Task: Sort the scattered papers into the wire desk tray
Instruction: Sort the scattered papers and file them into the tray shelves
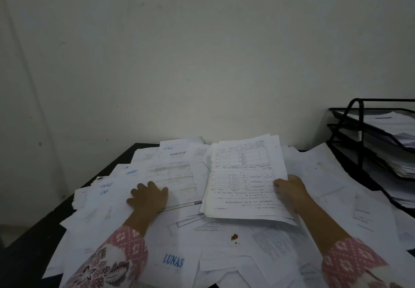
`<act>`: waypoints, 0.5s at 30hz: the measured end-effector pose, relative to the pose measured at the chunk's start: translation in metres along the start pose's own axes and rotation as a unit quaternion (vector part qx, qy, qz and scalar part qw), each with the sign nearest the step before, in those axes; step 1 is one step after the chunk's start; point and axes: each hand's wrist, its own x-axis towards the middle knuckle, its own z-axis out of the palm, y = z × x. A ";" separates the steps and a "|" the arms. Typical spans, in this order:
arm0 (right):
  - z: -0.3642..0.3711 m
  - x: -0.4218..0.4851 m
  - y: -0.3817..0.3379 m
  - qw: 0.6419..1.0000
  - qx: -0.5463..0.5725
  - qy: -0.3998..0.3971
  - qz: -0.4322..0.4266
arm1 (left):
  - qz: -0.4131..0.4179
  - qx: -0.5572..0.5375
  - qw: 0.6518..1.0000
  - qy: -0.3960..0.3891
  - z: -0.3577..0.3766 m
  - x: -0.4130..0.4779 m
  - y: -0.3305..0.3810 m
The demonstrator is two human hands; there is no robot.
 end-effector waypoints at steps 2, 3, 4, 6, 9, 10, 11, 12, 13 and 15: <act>0.009 -0.003 -0.005 1.000 0.001 -0.008 -0.010 | 0.048 -0.004 0.999 0.025 -0.001 -0.003 -0.001; 0.013 -0.005 -0.007 1.000 -0.003 -0.009 -0.014 | 0.065 -0.019 0.997 0.038 -0.001 -0.003 -0.001; 0.018 -0.007 -0.009 1.000 -0.014 -0.011 -0.017 | 0.072 -0.038 0.996 0.048 -0.001 -0.003 -0.002; 0.026 -0.010 -0.012 0.999 -0.041 -0.015 -0.031 | 0.046 -0.051 0.996 0.057 -0.003 -0.003 -0.003; 0.039 -0.011 -0.014 0.996 -0.079 -0.021 -0.047 | 0.013 -0.009 1.000 0.017 -0.004 -0.004 -0.001; 0.045 -0.012 -0.015 0.994 -0.092 -0.027 -0.052 | 0.025 -0.005 1.000 0.012 -0.002 -0.004 -0.001; 0.049 -0.013 -0.016 0.993 -0.103 -0.030 -0.058 | 0.048 -0.009 0.999 0.016 0.000 -0.003 0.001; 0.054 -0.015 -0.017 0.991 -0.114 -0.035 -0.063 | 0.076 -0.027 0.997 0.021 0.001 -0.002 0.002; 0.059 -0.016 -0.019 0.988 -0.128 -0.040 -0.071 | 0.103 -0.053 0.993 0.023 0.002 -0.001 0.003; 0.069 -0.017 -0.022 0.982 -0.160 -0.047 -0.089 | 0.118 -0.110 0.987 0.025 0.000 0.001 0.003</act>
